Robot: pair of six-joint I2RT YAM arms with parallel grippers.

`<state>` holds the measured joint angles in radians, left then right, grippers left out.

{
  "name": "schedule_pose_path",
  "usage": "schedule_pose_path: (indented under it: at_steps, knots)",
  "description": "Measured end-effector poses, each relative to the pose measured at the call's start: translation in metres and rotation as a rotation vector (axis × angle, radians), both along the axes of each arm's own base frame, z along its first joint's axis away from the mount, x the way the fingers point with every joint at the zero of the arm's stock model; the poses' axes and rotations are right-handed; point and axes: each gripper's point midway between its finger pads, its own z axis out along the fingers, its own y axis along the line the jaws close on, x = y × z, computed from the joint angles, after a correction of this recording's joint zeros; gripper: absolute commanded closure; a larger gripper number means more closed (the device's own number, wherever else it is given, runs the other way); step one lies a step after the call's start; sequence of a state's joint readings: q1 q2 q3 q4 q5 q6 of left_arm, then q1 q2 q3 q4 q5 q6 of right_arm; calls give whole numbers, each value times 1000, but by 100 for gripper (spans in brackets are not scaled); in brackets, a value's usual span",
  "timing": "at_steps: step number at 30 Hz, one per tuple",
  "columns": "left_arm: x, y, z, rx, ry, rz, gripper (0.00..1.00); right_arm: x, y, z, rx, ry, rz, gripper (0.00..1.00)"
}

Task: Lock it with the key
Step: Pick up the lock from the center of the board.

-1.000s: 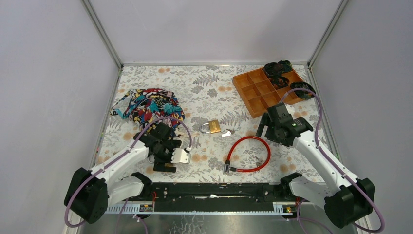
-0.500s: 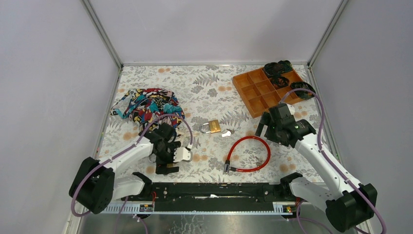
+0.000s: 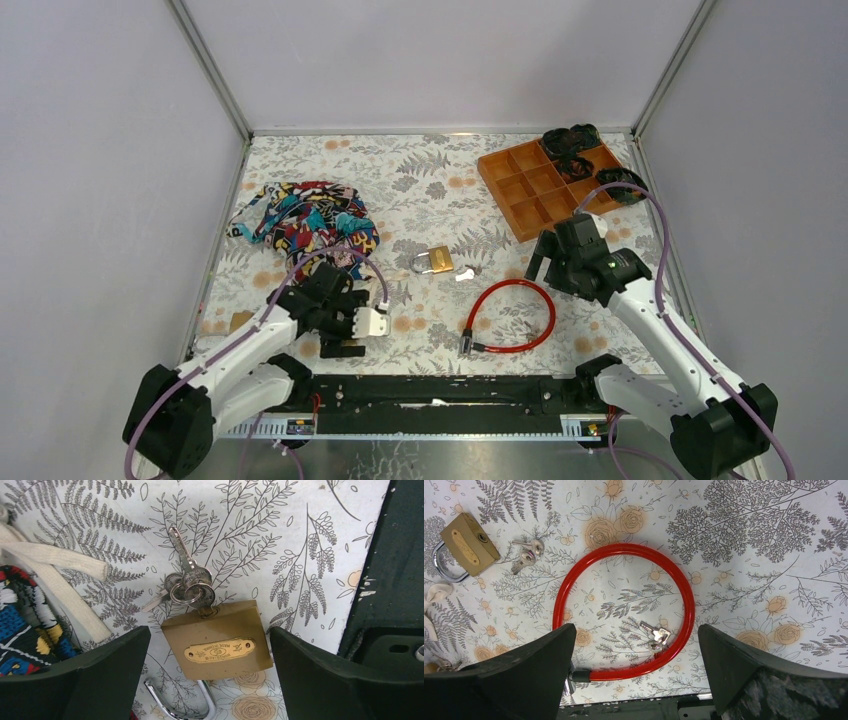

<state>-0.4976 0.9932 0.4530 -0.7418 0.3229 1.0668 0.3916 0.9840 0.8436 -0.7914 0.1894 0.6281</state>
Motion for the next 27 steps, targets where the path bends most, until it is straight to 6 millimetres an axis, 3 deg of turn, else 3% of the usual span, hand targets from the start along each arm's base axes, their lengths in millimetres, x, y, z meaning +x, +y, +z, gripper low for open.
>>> schedule_pose_path:
  at_steps: [4, 10, 12, 18, 23, 25, 27]
  knots:
    - [0, 1, 0, -6, -16, 14, 5, 1, 0, 1, 1, -4, 2, 0]
    - [-2, -1, -5, 41, 118, 87, 29, 1, 0, 3, 0, -14, 8, 0]
    - [1, -3, -5, 43, 128, 88, 41, 1, 0, 6, 0, -20, 11, 0]
    - [1, -4, -3, 38, 119, 68, 100, 2, -2, 16, 0, -57, 14, 1]
    - [0, -13, 11, -41, 76, 21, 100, 2, 3, 18, 28, -60, 28, 12]
    - [4, -23, 24, -115, 21, 4, 100, 5, 18, 19, 96, -58, 59, 15]
    - [11, -35, 41, -195, -52, -13, 100, 11, 46, 18, 208, -72, 109, 16]
